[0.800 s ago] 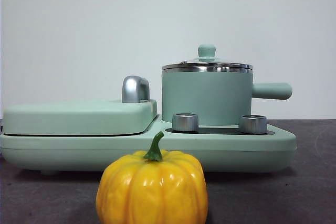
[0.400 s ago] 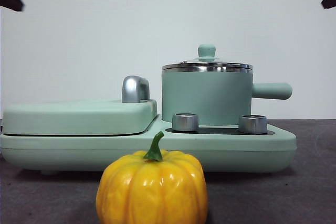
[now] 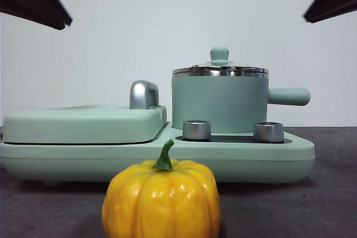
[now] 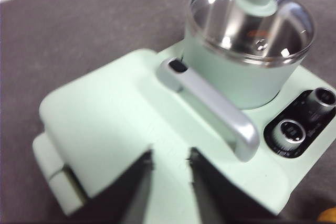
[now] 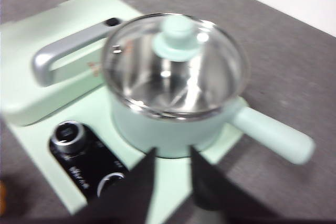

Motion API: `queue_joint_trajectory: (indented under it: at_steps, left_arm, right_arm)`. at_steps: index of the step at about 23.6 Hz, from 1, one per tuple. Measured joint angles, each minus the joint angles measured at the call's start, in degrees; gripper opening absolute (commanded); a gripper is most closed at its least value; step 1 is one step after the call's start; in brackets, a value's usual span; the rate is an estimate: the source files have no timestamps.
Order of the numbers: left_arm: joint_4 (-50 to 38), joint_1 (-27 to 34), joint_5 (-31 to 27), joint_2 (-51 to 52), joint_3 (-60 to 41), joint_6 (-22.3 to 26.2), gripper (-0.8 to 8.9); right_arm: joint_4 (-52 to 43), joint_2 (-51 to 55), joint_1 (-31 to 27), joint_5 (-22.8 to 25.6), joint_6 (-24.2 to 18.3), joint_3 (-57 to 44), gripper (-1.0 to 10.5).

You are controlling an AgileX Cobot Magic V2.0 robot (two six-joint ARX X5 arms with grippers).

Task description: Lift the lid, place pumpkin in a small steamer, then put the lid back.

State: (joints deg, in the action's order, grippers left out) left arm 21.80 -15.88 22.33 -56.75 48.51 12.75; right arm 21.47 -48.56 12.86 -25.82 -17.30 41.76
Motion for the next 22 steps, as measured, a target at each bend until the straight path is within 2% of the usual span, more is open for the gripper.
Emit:
queue_joint_trajectory:
  at_steps: [2,5,14,19,22]
  left_arm:
    - [-0.7,-0.9,0.0,0.0,0.0,0.2,2.33]
    - [-1.6,-2.1,0.0,0.0,0.0,0.2,2.33]
    - [-2.9,-4.7,0.0,0.0,0.0,0.4,2.33]
    - [-4.9,-7.3,0.0,0.0,0.0,0.3,2.33]
    - [-8.8,-9.2,0.0,-0.9,0.0,0.2,2.32]
  right_arm:
    - [0.0,-0.4,1.2,0.0,-0.3,0.0,3.4]
    - [-0.3,-0.4,2.5,0.1,-0.1,0.0,3.4]
    - [-6.4,-0.4,2.9,0.3,8.3,0.0,3.4]
    - [-9.4,-0.4,2.9,0.3,9.6,0.0,3.4]
    - [-10.9,-0.3,2.9,0.3,10.1,0.0,3.4]
